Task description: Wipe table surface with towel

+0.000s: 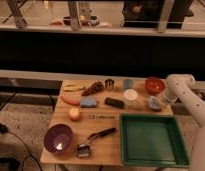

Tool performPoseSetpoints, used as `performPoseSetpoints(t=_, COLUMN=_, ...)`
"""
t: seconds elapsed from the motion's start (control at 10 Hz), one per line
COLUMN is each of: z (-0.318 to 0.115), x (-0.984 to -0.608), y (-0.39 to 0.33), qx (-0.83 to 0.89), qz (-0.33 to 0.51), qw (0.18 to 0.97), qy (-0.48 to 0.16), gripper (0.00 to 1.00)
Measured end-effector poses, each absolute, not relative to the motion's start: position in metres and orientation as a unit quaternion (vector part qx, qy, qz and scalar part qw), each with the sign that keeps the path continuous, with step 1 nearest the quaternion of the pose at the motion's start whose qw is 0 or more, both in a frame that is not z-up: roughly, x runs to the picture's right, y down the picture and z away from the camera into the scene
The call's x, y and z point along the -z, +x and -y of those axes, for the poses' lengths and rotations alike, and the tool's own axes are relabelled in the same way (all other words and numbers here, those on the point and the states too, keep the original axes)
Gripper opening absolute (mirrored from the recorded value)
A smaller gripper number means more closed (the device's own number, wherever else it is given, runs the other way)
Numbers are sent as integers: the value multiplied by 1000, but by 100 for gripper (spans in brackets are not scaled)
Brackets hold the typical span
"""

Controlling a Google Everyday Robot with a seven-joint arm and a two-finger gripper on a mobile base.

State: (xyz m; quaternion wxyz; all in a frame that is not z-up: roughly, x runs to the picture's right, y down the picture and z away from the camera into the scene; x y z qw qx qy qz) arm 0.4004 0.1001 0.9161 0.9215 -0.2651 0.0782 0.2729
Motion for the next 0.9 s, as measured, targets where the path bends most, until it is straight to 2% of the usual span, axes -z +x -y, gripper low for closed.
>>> performPoseSetpoints(t=0.5, z=-95, x=-915, y=364, qx=-256, qz=-59, qw=928, qy=-263, gripper=0)
performPoseSetpoints(t=0.9, z=-96, x=-907, y=369, qx=-247, qz=-61, qw=932, qy=-258, gripper=0)
